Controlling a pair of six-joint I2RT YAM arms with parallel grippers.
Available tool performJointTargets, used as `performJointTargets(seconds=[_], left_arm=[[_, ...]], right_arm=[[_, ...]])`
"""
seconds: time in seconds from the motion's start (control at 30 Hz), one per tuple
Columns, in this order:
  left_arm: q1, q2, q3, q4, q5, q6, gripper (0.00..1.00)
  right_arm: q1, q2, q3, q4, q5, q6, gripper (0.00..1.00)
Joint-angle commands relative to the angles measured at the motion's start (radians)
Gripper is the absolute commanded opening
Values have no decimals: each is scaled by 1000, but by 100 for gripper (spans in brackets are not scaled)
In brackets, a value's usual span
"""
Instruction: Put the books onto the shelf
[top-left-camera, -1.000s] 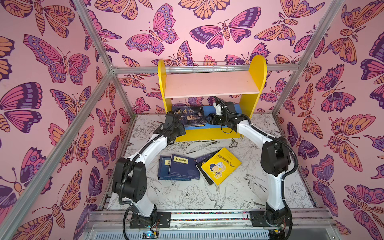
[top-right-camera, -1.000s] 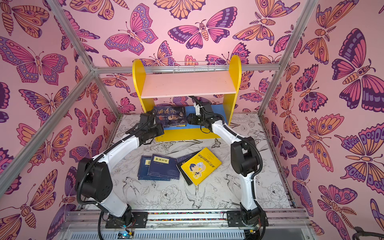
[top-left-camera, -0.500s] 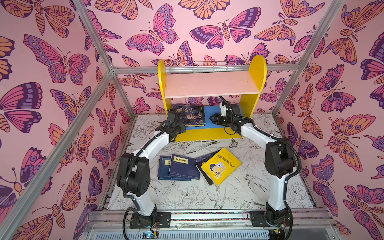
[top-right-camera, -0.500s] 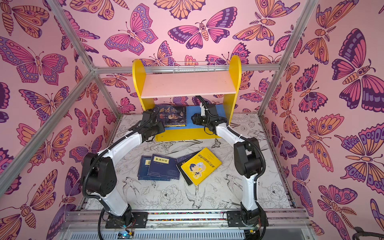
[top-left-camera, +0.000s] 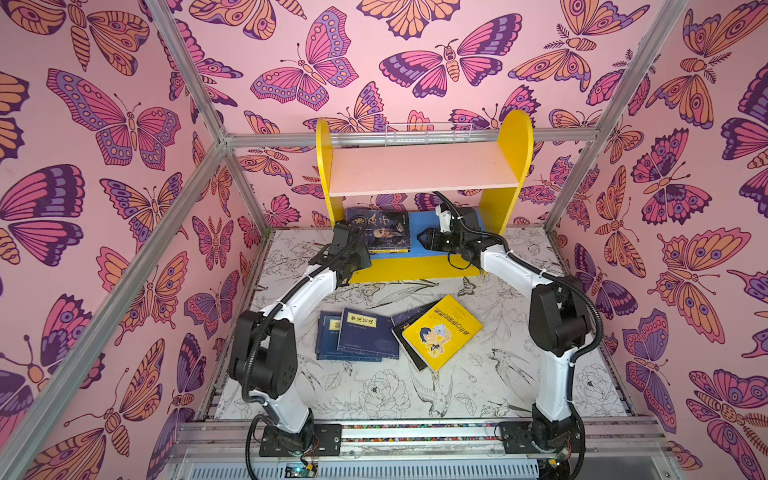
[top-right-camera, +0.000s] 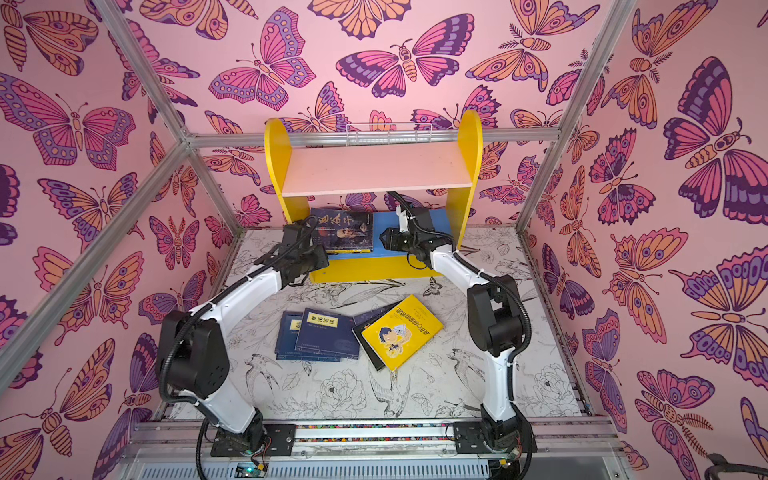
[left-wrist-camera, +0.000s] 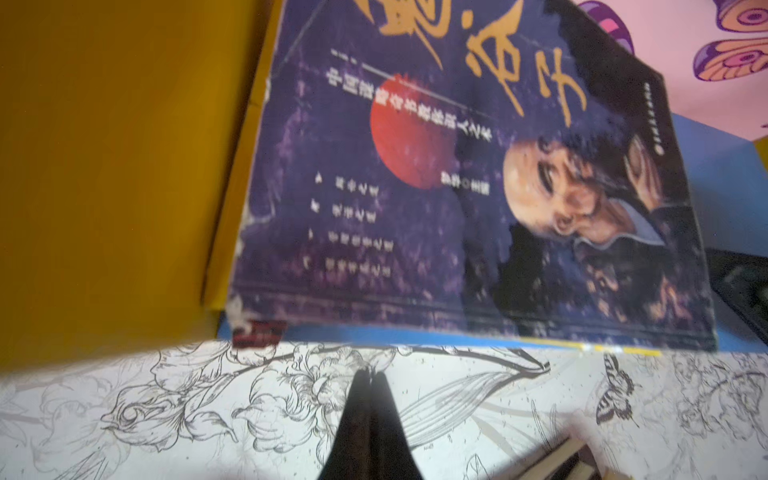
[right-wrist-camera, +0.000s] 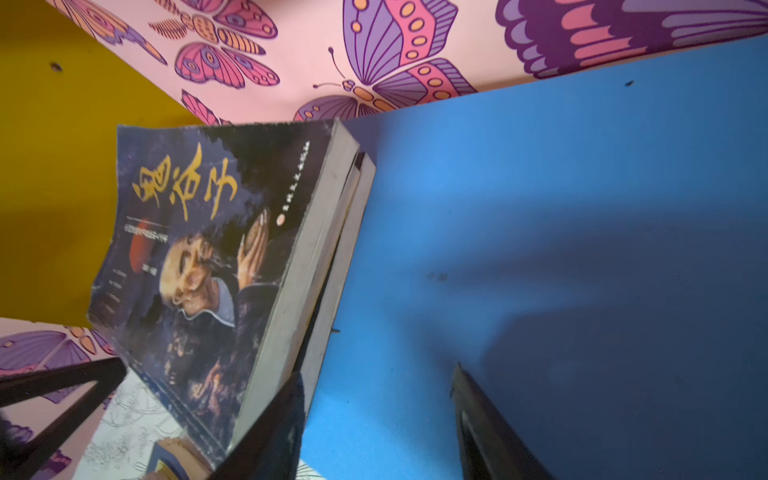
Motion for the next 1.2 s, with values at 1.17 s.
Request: performJointTargets(seconds=[1.17], left_arm=[[140, -635, -560, -220, 19, -160, 0]], right_arm=[[117, 19, 141, -326, 112, -484, 73]])
